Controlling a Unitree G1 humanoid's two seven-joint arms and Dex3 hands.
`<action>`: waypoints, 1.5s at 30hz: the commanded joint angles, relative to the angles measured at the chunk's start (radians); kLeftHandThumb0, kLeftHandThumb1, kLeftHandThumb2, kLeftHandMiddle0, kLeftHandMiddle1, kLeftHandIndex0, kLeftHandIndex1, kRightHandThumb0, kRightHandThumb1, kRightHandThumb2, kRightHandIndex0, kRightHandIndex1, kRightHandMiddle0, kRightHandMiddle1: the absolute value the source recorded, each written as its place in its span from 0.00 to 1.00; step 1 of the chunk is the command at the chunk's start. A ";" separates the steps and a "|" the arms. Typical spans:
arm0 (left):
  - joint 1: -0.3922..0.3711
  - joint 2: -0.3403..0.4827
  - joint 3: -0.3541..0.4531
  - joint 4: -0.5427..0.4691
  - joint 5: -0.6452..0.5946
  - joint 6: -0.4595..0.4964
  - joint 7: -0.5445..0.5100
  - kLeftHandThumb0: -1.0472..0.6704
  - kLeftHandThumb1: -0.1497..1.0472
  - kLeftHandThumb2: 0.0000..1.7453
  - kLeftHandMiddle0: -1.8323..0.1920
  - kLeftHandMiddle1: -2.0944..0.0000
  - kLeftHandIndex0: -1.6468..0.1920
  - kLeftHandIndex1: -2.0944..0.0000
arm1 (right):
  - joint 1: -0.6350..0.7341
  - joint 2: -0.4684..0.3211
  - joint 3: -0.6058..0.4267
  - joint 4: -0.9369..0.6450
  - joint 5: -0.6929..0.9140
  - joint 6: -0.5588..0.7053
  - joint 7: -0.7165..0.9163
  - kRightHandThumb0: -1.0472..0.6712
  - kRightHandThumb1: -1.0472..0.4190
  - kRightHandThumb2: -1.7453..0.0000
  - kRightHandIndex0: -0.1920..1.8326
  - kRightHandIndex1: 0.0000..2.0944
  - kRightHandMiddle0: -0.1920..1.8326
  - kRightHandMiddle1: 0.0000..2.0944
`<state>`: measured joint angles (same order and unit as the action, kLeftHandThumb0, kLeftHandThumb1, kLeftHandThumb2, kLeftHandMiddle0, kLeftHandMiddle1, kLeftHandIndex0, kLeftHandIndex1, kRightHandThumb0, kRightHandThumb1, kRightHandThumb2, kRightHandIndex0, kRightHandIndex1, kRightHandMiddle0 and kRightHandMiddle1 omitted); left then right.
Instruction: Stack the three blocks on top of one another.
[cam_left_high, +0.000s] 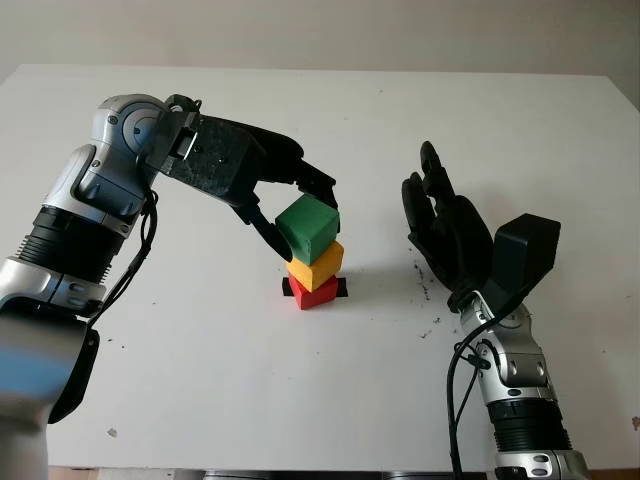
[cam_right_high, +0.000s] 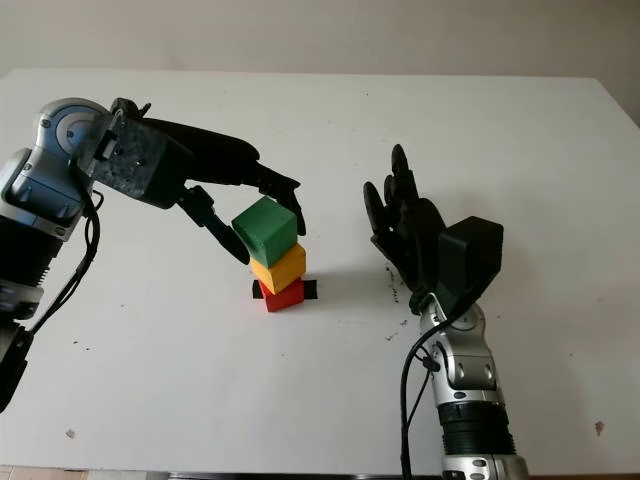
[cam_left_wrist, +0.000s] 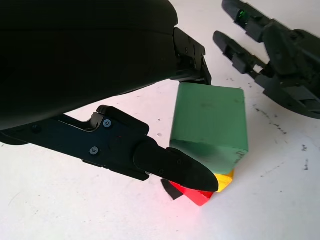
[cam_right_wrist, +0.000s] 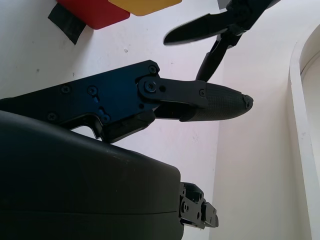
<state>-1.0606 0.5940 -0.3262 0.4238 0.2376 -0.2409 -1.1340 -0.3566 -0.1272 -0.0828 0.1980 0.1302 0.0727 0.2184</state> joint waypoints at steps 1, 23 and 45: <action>0.014 0.017 0.014 -0.021 -0.016 -0.009 -0.003 0.23 0.94 0.03 0.97 0.98 0.88 0.84 | -0.012 -0.007 -0.005 0.002 0.004 -0.001 -0.001 0.17 0.00 0.71 0.00 0.00 0.00 0.00; 0.092 0.029 0.232 -0.146 -0.316 0.376 0.001 0.17 0.87 0.03 1.00 1.00 1.00 1.00 | -0.016 -0.004 -0.003 0.011 -0.002 -0.011 -0.002 0.17 0.00 0.71 0.00 0.00 0.00 0.00; 0.635 -0.241 0.600 -0.338 -0.494 0.231 0.702 0.12 1.00 0.41 1.00 1.00 1.00 1.00 | -0.043 0.002 -0.021 0.040 0.027 -0.026 0.006 0.19 0.00 0.70 0.00 0.00 0.00 0.00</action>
<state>-0.4544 0.3701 0.2603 0.0863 -0.2593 0.0171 -0.4482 -0.3903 -0.1259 -0.0960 0.2390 0.1493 0.0617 0.2218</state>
